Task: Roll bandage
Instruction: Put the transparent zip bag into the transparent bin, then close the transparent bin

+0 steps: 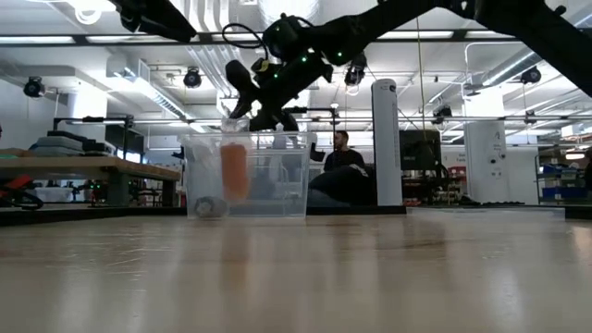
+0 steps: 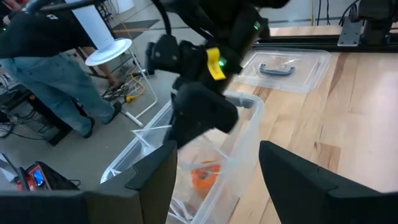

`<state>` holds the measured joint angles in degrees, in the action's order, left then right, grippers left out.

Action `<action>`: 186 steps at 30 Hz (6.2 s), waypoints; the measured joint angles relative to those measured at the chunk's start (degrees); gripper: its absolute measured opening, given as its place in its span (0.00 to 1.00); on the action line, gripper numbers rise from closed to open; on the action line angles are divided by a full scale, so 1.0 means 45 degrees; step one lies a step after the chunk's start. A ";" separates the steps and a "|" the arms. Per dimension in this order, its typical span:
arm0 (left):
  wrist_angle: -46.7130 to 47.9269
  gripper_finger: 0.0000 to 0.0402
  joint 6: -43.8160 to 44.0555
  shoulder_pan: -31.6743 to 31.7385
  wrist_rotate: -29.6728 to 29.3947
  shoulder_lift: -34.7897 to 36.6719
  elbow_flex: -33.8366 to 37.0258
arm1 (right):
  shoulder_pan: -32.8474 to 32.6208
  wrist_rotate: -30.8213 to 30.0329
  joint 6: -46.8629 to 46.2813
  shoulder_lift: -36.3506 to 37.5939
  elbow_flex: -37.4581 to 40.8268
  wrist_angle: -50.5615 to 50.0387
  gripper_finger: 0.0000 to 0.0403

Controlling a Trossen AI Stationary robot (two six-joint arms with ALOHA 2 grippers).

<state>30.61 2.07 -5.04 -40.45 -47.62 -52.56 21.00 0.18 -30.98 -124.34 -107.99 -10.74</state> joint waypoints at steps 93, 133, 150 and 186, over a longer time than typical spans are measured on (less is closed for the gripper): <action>0.5003 0.52 0.7746 0.5557 0.0475 -0.1003 0.1397 | -0.0288 -0.0270 1.1648 -0.2212 -0.4920 -1.0225 0.54; -0.3118 0.49 0.2016 0.6130 0.4493 -0.5638 0.2021 | -0.0500 0.0954 1.0802 -0.1788 -0.5111 -1.2314 0.55; -0.3818 0.49 0.1932 0.5965 0.5115 -0.5455 0.2021 | -0.0746 0.1291 1.0443 -0.1733 -0.5013 -0.9835 0.55; -0.4809 0.48 -0.0512 0.5401 0.5126 -0.2642 0.2033 | -0.2050 -0.1817 0.7536 0.4232 -0.1539 -1.5659 0.47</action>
<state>8.97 -0.24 19.27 -17.38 -59.51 -43.41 11.78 -8.00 2.93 -105.30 -114.91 -81.21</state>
